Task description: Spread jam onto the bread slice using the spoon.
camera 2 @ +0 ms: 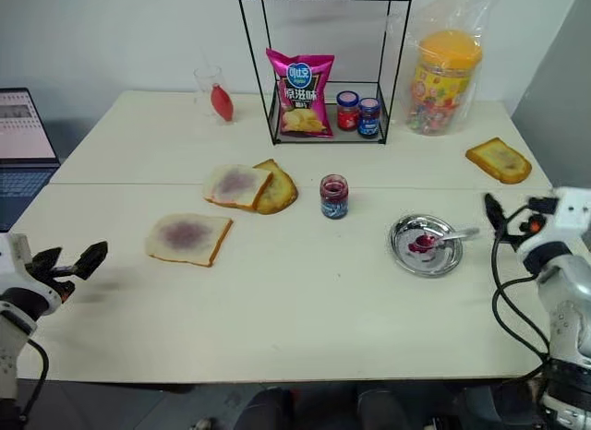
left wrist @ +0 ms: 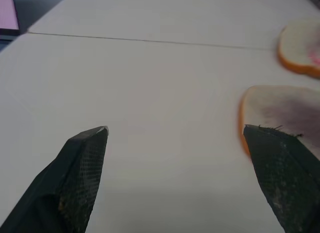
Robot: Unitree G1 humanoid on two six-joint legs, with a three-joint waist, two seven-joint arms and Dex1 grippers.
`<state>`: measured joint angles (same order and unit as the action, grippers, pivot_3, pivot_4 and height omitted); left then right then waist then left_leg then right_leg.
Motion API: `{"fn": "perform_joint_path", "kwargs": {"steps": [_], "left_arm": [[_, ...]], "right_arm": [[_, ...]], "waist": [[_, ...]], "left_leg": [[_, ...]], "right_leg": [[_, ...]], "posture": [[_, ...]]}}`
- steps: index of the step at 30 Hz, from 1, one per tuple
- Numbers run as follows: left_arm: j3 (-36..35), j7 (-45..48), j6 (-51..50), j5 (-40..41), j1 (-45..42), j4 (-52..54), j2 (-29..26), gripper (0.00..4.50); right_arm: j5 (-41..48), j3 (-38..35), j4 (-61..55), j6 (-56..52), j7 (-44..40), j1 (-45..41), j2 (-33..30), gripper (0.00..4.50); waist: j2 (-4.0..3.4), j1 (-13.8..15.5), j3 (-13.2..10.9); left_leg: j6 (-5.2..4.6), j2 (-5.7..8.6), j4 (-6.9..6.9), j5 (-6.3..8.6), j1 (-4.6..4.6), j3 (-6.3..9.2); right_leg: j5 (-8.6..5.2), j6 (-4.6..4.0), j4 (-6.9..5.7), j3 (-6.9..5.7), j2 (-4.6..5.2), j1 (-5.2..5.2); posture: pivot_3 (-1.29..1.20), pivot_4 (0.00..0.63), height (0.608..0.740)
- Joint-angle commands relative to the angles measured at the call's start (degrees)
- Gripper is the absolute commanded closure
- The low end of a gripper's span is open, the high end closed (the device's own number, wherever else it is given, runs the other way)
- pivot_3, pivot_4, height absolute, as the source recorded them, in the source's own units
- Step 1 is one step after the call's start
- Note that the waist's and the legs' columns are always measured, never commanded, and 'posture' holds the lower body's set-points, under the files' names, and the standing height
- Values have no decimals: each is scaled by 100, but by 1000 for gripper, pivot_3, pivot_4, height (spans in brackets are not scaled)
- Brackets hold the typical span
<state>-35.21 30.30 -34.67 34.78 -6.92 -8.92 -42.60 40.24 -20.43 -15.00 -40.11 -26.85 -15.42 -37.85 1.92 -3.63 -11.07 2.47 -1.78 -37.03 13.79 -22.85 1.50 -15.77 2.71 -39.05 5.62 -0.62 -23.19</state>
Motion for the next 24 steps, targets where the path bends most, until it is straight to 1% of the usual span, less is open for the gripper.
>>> {"fn": "perform_joint_path", "kwargs": {"steps": [1, 3, 5, 8, 11, 14, 17, 20, 21, 22, 24], "left_arm": [[537, 98, -247, -104, -636, -351, -59, 0], [853, 99, -107, -388, -986, -771, -25, 0], [1005, 132, -12, -509, -1204, -1063, 5, 0], [1453, 303, 183, -857, -1438, -1624, 81, 0], [1737, 397, 453, -1189, -1607, -2062, 104, 0], [1791, 608, 521, -1233, -1716, -2226, 70, 0], [1805, 756, 574, -1259, -1724, -2279, 67, 527], [1810, 912, 503, -1236, -1623, -2156, 53, 1125], [1804, 950, 484, -1227, -1601, -2124, 56, 1229], [1796, 972, 475, -1227, -1592, -2110, 61, 1503], [1830, 1025, 479, -1256, -1580, -2108, 81, 1877]], "right_arm": [[962, 884, -879, -855, -1035, -412, -243, 18], [1101, 1296, -965, -1043, -1257, -699, -189, 18], [1174, 1505, -960, -1126, -1355, -868, -120, 18], [896, 2077, -956, -1011, -1640, -974, -28, 18], [738, 2409, -990, -950, -1660, -1040, 146, 18], [568, 2551, -955, -861, -1647, -1050, 257, 18], [387, 2625, -924, -769, -1658, -1019, 292, 0], [388, 2579, -947, -817, -1643, -1027, 325, 0], [395, 2565, -957, -841, -1638, -1037, 338, 0], [396, 2557, -963, -855, -1637, -1043, 348, 0], [438, 2546, -988, -918, -1595, -1105, 395, 0]], "waist": [[6, 18, 3], [8, 36, 4], [10, 39, 4], [12, 47, 4], [10, 55, 5], [9, 78, 6], [9, 80, 6], [10, 75, 6], [10, 72, 6], [10, 71, 6], [10, 70, 6]], "left_leg": [[-1, -1, 1, -1, -2, 6], [-2, -4, 1, -1, 0, 12], [-1, -3, 0, -1, -5, 10], [1, 4, 1, 1, -18, 2], [2, 6, 5, 2, -17, 4], [2, 6, 6, 2, -15, 9], [2, 7, -1, 1, -13, 4], [2, 7, -7, 1, -11, 0], [2, 7, -7, 0, -11, 1], [2, 6, -5, 0, -10, 1], [2, 4, -3, 0, -10, 3]], "right_leg": [[1, -1, 1, -5, -3, 0], [1, -1, 3, -10, -8, 3], [2, -2, 7, -7, -8, 1], [16, -25, 13, -6, 6, -8], [15, -25, 11, -11, 9, -10], [15, -25, 6, -13, 9, -10], [9, -13, 7, -9, 9, -6], [8, -9, 7, -7, 10, -4], [8, -9, 7, -7, 10, -4], [8, -10, 6, -7, 10, -4], [10, -14, 6, -8, 8, -5]], "posture": [[0, 150, 740], [0, 150, 740], [0, 150, 740], [0, 150, 740], [0, 150, 740], [0, 150, 740], [0, 150, 740], [0, 150, 740], [0, 150, 740], [0, 150, 740], [0, 150, 740]]}}
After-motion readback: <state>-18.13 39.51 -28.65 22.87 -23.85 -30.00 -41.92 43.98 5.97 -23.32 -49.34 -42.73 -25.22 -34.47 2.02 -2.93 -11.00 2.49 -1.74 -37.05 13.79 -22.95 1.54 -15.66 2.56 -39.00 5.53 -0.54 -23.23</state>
